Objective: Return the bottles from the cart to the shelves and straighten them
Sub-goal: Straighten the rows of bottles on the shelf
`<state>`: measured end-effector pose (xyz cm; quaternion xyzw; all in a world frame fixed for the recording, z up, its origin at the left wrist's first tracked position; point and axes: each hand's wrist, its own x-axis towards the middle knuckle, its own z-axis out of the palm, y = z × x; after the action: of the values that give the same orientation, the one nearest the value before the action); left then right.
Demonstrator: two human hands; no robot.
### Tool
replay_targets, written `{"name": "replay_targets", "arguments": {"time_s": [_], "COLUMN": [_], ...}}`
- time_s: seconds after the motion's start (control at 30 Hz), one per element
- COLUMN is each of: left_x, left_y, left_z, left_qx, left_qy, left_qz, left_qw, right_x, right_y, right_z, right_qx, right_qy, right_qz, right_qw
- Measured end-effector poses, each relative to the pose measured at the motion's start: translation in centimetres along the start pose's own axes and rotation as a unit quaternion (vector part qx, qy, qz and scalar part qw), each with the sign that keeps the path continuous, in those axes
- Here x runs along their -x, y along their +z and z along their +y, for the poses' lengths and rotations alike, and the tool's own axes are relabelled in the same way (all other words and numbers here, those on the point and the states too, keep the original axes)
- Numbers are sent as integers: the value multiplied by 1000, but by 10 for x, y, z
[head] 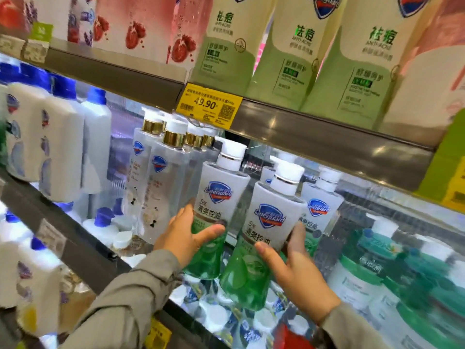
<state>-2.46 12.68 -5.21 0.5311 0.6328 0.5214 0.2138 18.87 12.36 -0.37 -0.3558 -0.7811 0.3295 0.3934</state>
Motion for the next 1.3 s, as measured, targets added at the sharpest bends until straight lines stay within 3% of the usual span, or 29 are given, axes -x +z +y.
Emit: {"name": "replay_targets", "arguments": {"time_s": [0.4, 0.63, 0.87, 1.07, 1.2, 1.3], "left_x": [-35, -39, -37, -33, -33, -35], "left_y": [13, 12, 20, 18, 19, 22], "left_z": [-14, -2, -4, 4, -1, -5], "left_qx": [59, -48, -198, -279, -309, -281], "left_qy": [17, 46, 73, 77, 121, 138], "left_qz": [-8, 16, 102, 81, 169, 208], "left_qw": [998, 998, 972, 954, 928, 927], "right_x": [-25, -44, -48, -42, -38, -38], "right_y": [-1, 0, 6, 9, 9, 8], "right_z": [16, 29, 36, 42, 42, 47], "right_qx": [6, 8, -19, -12, -33, 17], "right_qy": [6, -15, -33, -49, -37, -30], "right_qz": [28, 39, 59, 65, 40, 55], "right_qw": [1000, 999, 998, 997, 998, 998]}}
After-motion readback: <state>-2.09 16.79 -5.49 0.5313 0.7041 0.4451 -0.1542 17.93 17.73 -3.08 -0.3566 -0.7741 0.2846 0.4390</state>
